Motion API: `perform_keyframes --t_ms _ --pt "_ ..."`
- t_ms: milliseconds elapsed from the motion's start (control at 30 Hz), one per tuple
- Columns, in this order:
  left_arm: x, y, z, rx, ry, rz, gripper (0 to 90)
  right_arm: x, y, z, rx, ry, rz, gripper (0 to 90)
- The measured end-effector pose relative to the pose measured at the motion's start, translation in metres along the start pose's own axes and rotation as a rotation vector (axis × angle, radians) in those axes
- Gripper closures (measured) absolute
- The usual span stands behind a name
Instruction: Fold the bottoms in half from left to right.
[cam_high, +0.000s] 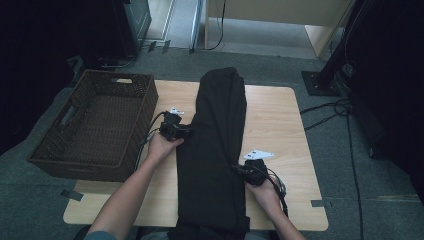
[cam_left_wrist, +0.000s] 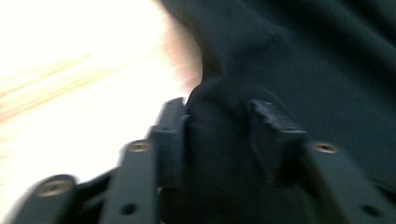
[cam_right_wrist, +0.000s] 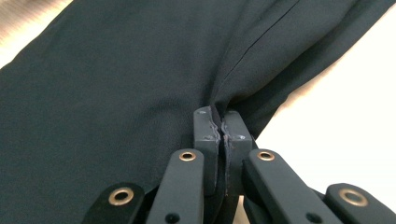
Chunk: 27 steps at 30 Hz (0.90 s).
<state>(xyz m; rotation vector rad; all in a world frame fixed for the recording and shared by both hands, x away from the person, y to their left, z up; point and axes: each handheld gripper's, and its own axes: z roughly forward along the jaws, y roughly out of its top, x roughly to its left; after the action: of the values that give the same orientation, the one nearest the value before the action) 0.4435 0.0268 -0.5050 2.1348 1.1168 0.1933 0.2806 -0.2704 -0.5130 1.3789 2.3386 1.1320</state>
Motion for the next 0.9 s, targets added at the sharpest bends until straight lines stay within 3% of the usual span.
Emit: perform_keyframes --t_ms 167,200,367,433,533,667,700,800,900 --pt "-0.007 -0.003 -0.003 0.01 -0.033 0.028 85.5 0.002 -0.004 -0.003 0.004 0.013 0.013 86.4" --pt "-0.009 -0.004 -0.004 0.014 -0.046 0.025 86.6 0.002 -0.005 -0.005 0.006 0.021 0.018 86.0" --pt "-0.025 -0.025 -0.032 0.034 -0.105 0.096 86.9 0.007 -0.01 -0.017 0.024 0.079 0.042 80.5" --pt "-0.025 -0.036 -0.041 0.026 -0.133 0.076 86.6 0.01 -0.01 -0.023 -0.018 0.054 0.018 67.8" --pt "-0.025 -0.045 -0.051 0.001 -0.163 0.043 85.7 0.007 -0.003 -0.024 -0.075 -0.008 0.01 59.7" --pt "-0.024 -0.049 -0.054 -0.023 -0.157 0.017 82.9 -0.003 0.015 -0.012 -0.13 -0.095 -0.007 53.4" --pt "-0.024 -0.05 -0.053 -0.026 -0.161 0.003 82.8 -0.006 0.021 -0.006 -0.136 -0.128 -0.016 52.3" --pt "-0.025 -0.052 -0.049 -0.025 -0.163 -0.003 83.1 -0.013 0.034 0.011 -0.128 -0.143 0.001 51.0" --pt "-0.024 -0.054 -0.052 -0.019 -0.141 0.0 84.0 -0.019 0.042 0.028 -0.09 -0.216 -0.032 60.6"
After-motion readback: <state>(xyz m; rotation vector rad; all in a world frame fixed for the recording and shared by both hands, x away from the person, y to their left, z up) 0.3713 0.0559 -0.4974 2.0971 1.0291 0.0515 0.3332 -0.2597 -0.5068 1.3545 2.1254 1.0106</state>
